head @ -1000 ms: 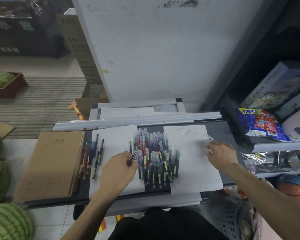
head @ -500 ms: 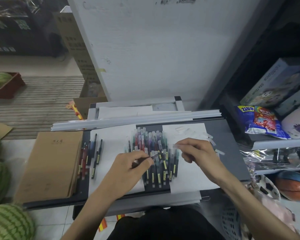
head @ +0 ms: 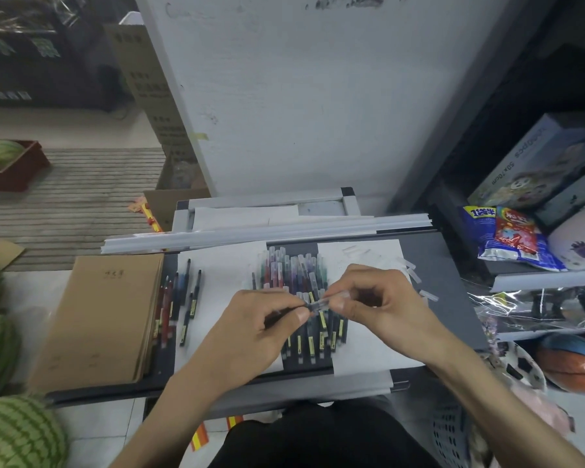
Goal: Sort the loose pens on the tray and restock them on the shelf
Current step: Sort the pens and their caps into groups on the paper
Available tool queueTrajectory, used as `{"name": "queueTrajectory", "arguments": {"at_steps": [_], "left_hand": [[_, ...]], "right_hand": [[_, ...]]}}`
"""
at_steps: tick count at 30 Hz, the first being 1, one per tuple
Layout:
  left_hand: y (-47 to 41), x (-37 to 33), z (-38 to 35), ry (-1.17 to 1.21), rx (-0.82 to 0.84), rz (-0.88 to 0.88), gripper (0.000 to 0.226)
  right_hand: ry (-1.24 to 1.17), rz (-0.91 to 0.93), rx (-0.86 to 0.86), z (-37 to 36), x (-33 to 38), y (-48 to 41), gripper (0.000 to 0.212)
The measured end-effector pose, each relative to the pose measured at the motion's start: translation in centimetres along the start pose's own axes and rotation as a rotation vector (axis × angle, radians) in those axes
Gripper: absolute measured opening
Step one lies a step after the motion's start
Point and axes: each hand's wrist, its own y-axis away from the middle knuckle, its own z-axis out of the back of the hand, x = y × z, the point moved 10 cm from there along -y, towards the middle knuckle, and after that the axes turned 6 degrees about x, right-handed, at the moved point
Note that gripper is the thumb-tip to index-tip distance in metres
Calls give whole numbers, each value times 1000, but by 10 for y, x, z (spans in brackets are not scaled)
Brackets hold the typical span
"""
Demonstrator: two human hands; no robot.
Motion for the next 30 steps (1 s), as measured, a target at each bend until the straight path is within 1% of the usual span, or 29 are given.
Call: {"name": "queueTrajectory", "arguments": {"at_steps": [4, 7, 11, 13, 15, 17, 20, 23, 26, 28, 30], "left_hand": [[-3, 3, -6, -76, -32, -46, 31], [-7, 6, -9, -76, -64, -40, 30], [-15, 12, -7, -77, -72, -23, 31], [-19, 13, -6, -16, -78, 9, 32], [-22, 14, -7, 102, -113, 61, 32], [-25, 14, -12, 167, -158, 117, 31], [-30, 23, -22, 186, -188, 208, 33], [-32, 38, -33, 238, -121, 314, 33], [-28, 62, -40, 172, -34, 399, 35], [-21, 86, -33, 140, -37, 452, 35], [-12, 114, -17, 78, -77, 495, 31]], "right_hand": [[-57, -26, -123, -6, -16, 1, 10], [-139, -42, -211, -8, -23, 2, 12], [-165, -68, -223, -10, -25, -4, 17], [-237, -85, -216, -10, -30, -6, 12], [-412, -121, -218, -17, -39, -7, 17], [-502, -162, -239, -25, -48, -7, 20], [-491, -215, -282, -27, -60, -9, 23], [-451, -278, -277, -20, -74, -13, 22], [-456, -363, -260, -5, -96, -25, 24], [-416, -437, -277, 14, -115, -34, 22], [-336, -513, -302, 33, -135, -43, 22]]}}
